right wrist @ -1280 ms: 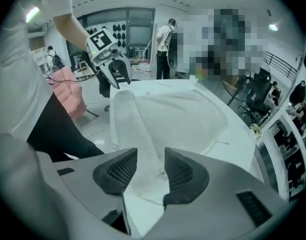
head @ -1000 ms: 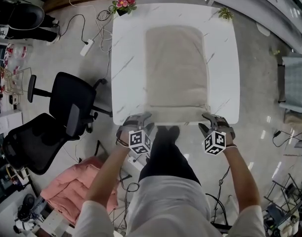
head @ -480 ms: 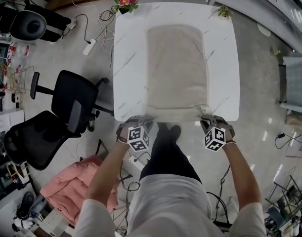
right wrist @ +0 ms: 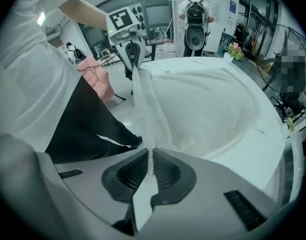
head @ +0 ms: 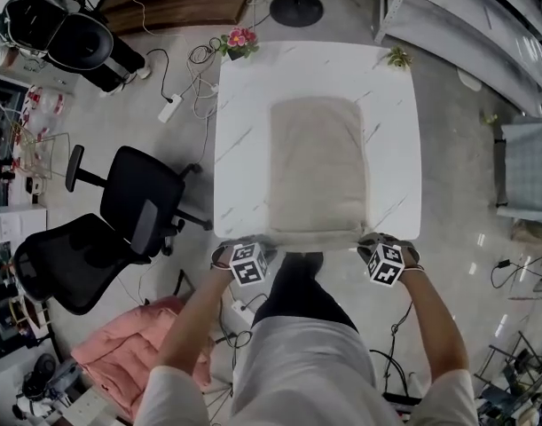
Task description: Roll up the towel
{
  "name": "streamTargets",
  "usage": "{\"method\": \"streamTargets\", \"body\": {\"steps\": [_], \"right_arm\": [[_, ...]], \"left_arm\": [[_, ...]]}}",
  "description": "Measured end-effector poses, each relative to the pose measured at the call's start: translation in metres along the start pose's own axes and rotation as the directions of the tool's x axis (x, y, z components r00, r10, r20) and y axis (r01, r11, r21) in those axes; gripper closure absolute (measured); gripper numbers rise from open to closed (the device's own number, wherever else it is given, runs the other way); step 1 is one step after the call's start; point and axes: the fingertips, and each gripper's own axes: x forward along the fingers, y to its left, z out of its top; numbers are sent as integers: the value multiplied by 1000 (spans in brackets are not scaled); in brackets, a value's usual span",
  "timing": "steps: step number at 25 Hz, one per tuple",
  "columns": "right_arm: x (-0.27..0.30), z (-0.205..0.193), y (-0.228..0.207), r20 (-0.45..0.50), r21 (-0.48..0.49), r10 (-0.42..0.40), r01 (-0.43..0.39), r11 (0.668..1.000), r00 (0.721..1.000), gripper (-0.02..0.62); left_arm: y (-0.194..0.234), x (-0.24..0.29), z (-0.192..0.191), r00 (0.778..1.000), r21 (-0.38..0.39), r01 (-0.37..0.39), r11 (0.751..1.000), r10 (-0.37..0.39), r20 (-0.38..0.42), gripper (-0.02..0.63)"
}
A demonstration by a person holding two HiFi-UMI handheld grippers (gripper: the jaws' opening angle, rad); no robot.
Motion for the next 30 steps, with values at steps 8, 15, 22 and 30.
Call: {"method": "streamTargets", "body": {"steps": [8, 15, 22, 30], "right_arm": [[4, 13, -69, -38, 26, 19, -18, 999, 999, 557], [19, 13, -111, -46, 25, -115, 116, 993, 992, 539], [35, 6, -125, -45, 44, -246, 248, 968, 968, 485], [-24, 29, -134, 140, 204, -376, 345, 916, 916, 411]], "left_arm": [[71, -8, 16, 999, -5, -10, 1000, 10, -36, 561], [123, 5, 20, 985, 30, -166, 986, 167, -36, 538], [143, 18, 16, 955, 0, -298, 955, 298, -16, 464], [141, -31, 29, 904, -90, -406, 910, 414, 107, 430]]}}
